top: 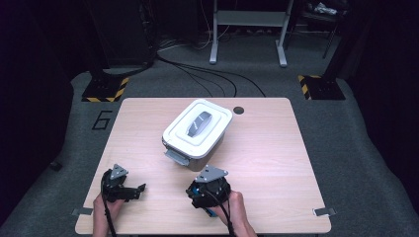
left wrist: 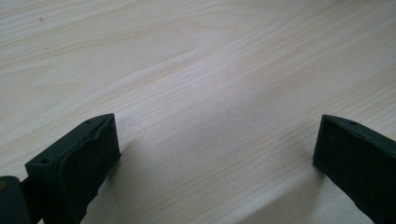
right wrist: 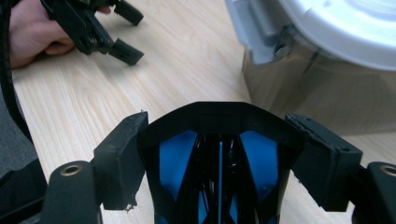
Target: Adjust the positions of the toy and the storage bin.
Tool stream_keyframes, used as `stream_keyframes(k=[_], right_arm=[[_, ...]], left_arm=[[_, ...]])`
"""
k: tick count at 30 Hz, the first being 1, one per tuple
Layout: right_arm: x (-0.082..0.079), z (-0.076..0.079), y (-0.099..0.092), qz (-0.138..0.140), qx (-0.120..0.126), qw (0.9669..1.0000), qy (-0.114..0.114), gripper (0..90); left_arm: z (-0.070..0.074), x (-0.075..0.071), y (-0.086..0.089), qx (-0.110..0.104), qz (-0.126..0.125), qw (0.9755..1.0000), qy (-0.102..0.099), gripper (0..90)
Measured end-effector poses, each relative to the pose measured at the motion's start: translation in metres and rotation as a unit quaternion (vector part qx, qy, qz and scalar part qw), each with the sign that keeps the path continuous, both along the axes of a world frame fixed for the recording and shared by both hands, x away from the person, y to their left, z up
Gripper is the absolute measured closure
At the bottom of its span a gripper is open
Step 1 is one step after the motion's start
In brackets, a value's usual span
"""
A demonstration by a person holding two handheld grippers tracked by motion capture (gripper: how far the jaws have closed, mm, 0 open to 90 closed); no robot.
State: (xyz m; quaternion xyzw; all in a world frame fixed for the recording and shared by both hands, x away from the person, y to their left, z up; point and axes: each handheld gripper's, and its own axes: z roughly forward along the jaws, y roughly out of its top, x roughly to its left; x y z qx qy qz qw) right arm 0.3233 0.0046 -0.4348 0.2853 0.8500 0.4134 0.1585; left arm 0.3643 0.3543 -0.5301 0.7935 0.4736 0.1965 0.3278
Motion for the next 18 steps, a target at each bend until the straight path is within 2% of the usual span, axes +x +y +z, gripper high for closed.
stream_keyframes(k=[7,10,15,16,18], right_arm=[[-0.001,0.011,-0.011,-0.010,0.014,0.9997,-0.015,24.3],[0.000,0.017,-0.022,-0.021,0.019,0.9993,-0.026,24.3],[0.001,0.022,-0.032,-0.031,0.022,0.9986,-0.036,24.3],[0.000,0.024,-0.037,-0.040,0.024,0.9983,-0.036,24.3],[0.001,0.026,-0.041,-0.044,0.023,0.9979,-0.041,24.3]], left_arm=[[0.000,0.000,-0.001,-0.004,0.003,1.0000,-0.001,0.4],[0.000,0.000,-0.001,-0.004,0.003,1.0000,-0.002,0.4],[0.000,0.000,-0.001,-0.004,0.003,1.0000,-0.001,0.4],[-0.001,0.000,-0.001,-0.006,0.007,0.9999,-0.007,0.4],[0.000,0.000,-0.001,-0.005,0.004,1.0000,-0.002,0.4]])
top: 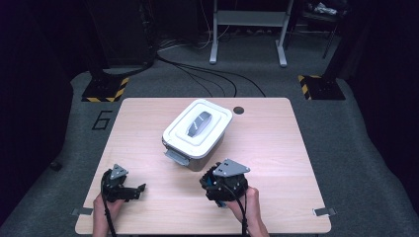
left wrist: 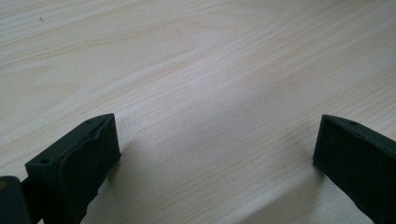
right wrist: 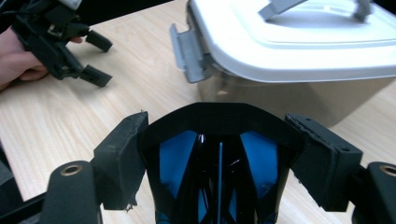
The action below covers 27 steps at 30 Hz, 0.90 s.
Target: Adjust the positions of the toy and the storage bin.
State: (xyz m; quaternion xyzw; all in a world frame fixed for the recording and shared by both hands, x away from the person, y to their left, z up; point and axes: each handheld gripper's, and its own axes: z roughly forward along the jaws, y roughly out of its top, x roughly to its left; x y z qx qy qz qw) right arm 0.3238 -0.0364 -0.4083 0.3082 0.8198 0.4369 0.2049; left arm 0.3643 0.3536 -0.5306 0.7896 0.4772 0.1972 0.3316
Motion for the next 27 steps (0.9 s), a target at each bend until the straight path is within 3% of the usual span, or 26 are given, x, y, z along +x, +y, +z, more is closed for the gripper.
stream_keyframes(k=[5,15,27], right_arm=[[0.001,0.004,-0.012,-0.014,0.005,0.9999,-0.004,24.3],[0.001,0.013,-0.053,-0.065,0.028,0.9974,-0.013,24.3],[0.000,0.014,-0.087,-0.103,0.029,0.9942,-0.015,24.3]], left_arm=[[0.000,0.000,0.000,0.001,0.000,1.0000,-0.002,0.4],[0.000,0.000,0.000,0.001,0.001,1.0000,-0.002,0.4],[0.000,0.000,0.000,0.001,0.001,1.0000,-0.002,0.4]])
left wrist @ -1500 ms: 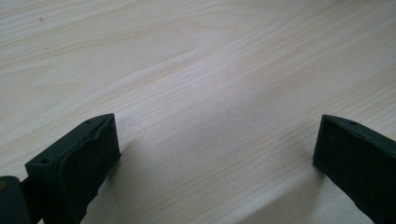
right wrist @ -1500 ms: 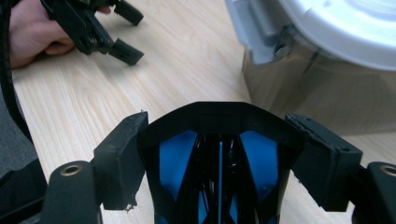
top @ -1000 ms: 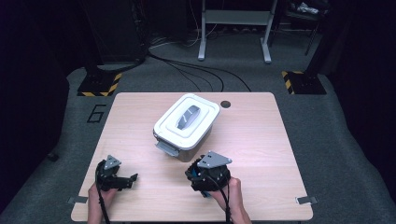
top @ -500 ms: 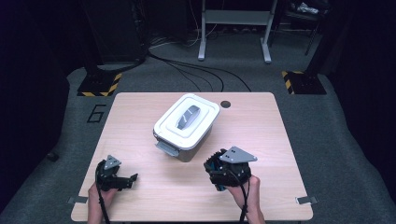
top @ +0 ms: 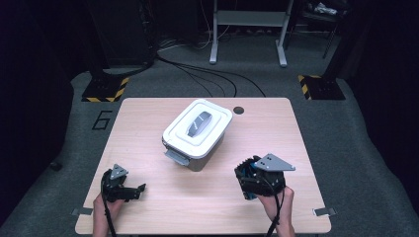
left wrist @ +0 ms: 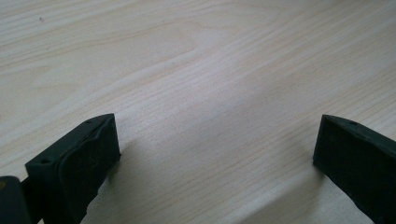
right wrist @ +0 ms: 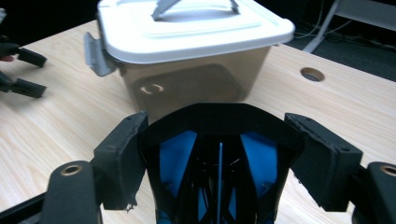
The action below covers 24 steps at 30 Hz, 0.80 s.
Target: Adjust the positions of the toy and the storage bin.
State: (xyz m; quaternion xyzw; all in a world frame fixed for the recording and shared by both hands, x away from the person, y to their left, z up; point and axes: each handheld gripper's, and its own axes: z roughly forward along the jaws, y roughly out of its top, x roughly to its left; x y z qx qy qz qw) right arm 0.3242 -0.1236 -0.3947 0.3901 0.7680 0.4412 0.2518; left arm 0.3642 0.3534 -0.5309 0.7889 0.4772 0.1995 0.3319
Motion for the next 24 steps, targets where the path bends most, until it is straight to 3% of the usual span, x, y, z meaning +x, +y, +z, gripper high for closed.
stream_keyframes(k=[20,24], right_arm=[[0.001,0.000,-0.057,-0.067,-0.032,0.9970,0.021,24.4],[0.006,-0.002,-0.066,-0.075,-0.040,0.9952,0.048,24.3]], left_arm=[[0.000,0.000,0.000,0.000,0.000,1.0000,0.000,0.4],[0.000,0.000,0.000,0.001,0.000,1.0000,0.000,0.5]])
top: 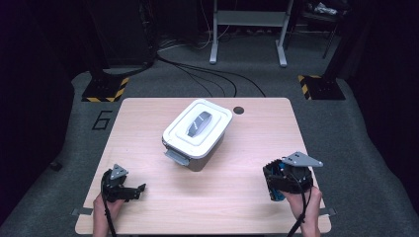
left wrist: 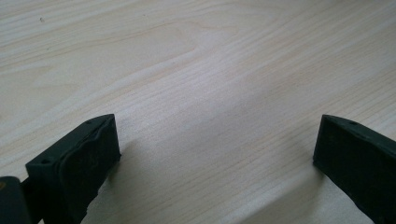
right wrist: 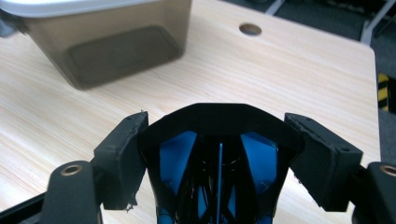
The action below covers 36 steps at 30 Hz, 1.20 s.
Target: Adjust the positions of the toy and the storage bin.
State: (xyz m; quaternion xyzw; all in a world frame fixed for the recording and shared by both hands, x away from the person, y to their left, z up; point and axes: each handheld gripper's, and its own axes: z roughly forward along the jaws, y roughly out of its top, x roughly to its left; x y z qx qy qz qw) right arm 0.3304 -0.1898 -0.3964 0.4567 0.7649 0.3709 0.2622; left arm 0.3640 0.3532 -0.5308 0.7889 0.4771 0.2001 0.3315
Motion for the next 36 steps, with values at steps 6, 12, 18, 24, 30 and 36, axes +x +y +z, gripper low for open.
stream_keyframes(k=[6,12,18,24,30,36], right_arm=[[0.010,-0.007,-0.011,-0.011,-0.012,0.9996,0.025,24.3],[0.022,-0.015,-0.013,-0.016,-0.020,0.9982,0.055,24.3],[0.037,-0.027,-0.010,-0.020,-0.026,0.9956,0.087,24.3],[0.053,-0.036,-0.005,-0.017,-0.029,0.9941,0.103,24.3],[0.071,-0.051,0.005,-0.007,-0.037,0.9918,0.122,24.3],[0.087,-0.070,0.014,0.004,-0.047,0.9865,0.157,24.2]], left_arm=[[0.000,0.000,0.000,0.000,0.000,1.0000,0.000,0.4],[0.000,0.000,0.000,0.001,-0.002,1.0000,0.000,0.4],[0.000,0.000,0.000,0.000,0.000,1.0000,0.000,0.4],[0.000,0.000,0.000,0.000,0.000,1.0000,0.000,0.5],[0.000,0.000,0.000,0.000,0.000,1.0000,0.000,0.5],[0.000,0.000,0.000,0.000,0.001,1.0000,-0.004,0.5]])
